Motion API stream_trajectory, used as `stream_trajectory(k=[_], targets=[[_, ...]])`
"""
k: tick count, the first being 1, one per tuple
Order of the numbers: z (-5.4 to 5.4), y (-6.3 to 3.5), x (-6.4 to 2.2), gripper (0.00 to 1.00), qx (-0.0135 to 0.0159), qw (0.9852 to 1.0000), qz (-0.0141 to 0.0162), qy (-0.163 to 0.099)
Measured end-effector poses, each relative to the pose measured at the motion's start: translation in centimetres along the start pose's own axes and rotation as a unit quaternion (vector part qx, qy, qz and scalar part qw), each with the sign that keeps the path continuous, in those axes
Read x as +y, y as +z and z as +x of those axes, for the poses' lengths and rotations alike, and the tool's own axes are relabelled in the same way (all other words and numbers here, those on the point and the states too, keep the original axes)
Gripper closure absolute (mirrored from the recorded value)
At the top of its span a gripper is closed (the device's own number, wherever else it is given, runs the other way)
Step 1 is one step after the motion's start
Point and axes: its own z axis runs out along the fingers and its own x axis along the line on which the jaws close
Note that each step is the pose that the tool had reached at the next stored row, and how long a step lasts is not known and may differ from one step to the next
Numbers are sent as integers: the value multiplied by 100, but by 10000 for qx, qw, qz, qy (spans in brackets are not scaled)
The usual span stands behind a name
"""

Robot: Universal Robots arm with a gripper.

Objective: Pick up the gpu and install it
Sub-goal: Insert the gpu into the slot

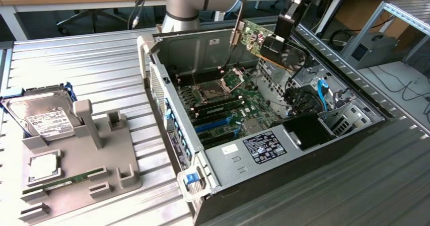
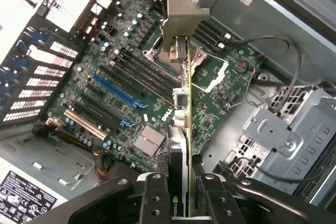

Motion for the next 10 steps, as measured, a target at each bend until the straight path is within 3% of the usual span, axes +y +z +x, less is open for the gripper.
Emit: stream_trajectory(k=[4,7,10], targets=[[-1,2,1,73,8,9996,-6,-292],[-3,5,4,73,16,9984,-12,-571],[-5,10,7,73,25,9961,-19,-882]])
